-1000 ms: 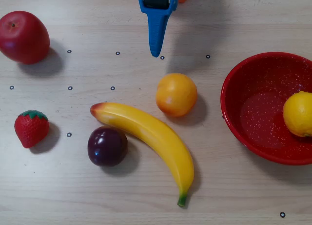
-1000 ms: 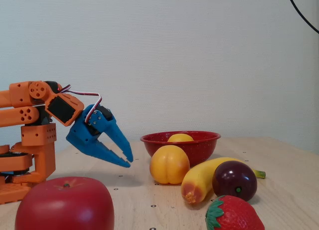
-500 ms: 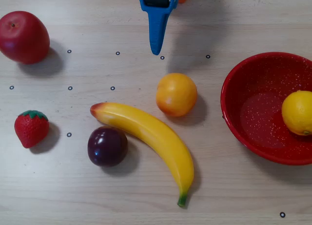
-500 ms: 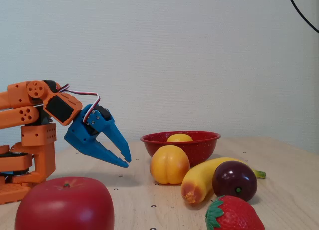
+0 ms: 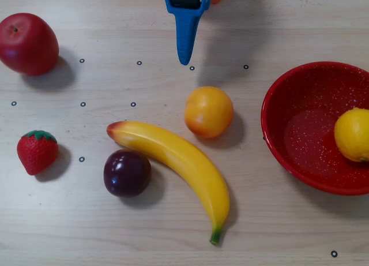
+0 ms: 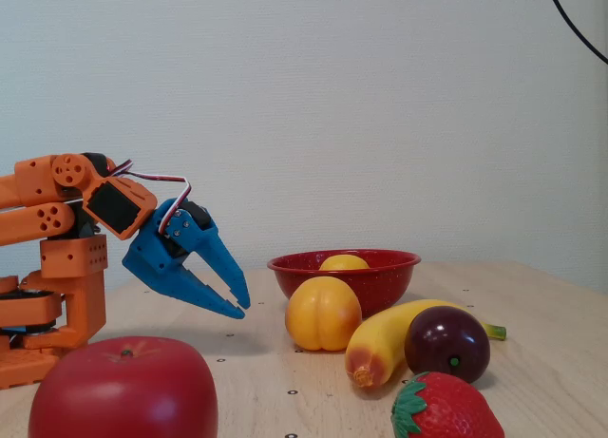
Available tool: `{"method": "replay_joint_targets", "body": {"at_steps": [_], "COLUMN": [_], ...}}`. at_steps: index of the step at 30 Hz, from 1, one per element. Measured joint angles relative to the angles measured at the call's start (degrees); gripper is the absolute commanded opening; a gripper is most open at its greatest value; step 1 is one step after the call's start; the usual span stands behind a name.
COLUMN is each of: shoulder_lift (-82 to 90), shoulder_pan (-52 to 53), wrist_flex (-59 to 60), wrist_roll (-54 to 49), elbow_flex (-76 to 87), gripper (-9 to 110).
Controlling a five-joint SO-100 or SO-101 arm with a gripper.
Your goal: Put the lemon in the red bowl.
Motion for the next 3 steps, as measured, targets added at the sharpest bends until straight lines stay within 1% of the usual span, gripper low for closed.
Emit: {"method": "replay_joint_targets", "body": {"at_steps": [3], "shoulder_lift": [0.0], "shoulder_pan": [0.0], "wrist_flex": [0.0], "wrist_roll": [0.0], "elbow_flex": [0.0], "gripper": [0]}}
